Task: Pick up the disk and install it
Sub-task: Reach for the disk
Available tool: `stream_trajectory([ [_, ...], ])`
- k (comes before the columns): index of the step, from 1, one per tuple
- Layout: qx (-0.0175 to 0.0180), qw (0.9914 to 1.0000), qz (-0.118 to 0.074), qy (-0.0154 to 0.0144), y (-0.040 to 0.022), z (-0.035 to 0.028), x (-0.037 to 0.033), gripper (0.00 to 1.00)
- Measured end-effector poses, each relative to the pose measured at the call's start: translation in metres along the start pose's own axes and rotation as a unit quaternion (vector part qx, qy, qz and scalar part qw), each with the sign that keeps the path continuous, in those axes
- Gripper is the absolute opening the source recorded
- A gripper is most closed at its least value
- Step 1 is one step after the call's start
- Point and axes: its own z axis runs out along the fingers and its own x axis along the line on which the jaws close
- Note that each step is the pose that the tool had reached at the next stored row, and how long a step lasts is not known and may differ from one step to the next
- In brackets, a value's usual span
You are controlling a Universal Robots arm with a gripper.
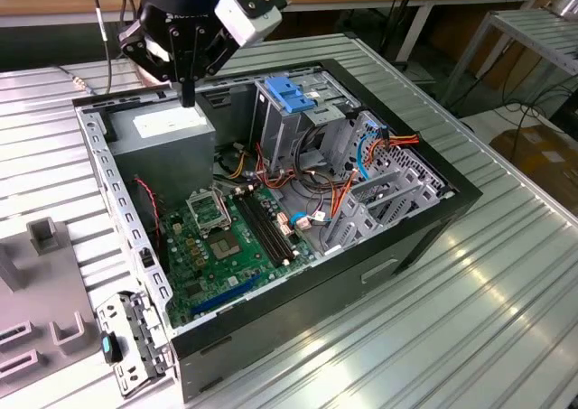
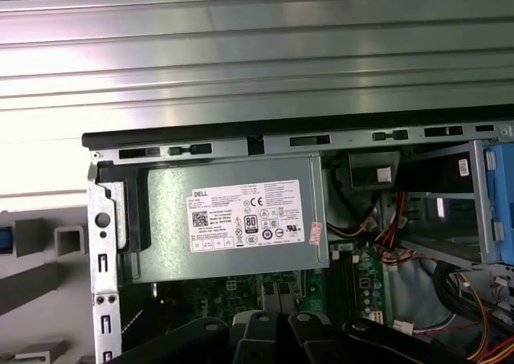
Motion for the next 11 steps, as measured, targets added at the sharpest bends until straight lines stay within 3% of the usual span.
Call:
stream_trajectory([
  [11, 0.0000, 1.00000, 0.000, 0.0000, -0.0003, -0.0001, 0.0044, 0.11],
])
